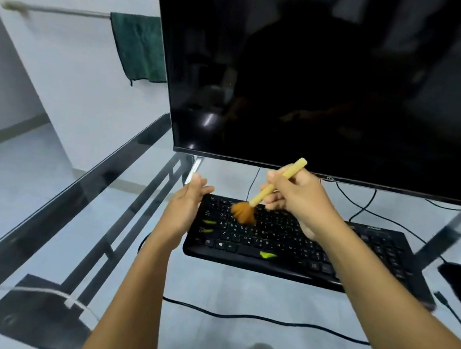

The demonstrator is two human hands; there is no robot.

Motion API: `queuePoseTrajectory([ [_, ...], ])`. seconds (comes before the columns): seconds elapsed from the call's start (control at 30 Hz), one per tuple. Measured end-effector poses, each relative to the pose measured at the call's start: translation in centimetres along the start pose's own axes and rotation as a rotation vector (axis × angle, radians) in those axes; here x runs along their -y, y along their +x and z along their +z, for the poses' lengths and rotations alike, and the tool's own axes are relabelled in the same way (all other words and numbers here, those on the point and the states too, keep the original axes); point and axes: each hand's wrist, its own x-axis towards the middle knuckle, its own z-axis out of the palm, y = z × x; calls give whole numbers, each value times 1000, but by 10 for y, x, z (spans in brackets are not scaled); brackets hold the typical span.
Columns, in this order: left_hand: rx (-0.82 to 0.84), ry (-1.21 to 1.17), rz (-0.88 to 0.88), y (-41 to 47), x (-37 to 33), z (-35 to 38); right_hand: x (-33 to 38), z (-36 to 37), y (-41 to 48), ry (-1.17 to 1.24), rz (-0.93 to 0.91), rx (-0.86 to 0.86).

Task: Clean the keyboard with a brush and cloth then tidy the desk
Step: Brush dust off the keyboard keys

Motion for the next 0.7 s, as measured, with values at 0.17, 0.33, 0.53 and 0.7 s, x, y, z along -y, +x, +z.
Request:
queuePoseTrajectory([
  [0.17, 0, -159, -60, 3, -1, -2, 4, 13, 12, -164, -62, -149],
  [0.33, -15, -185, -73, 6, -1, -2, 9, 28, 16, -241, -47, 5],
  [0.53, -13, -171, -80, 8, -2, -2, 13, 45, 19, -195, -83, 47],
  [0.7, -36, -164, -80, 7, -4, -1, 15, 55, 22, -149, -109, -31],
])
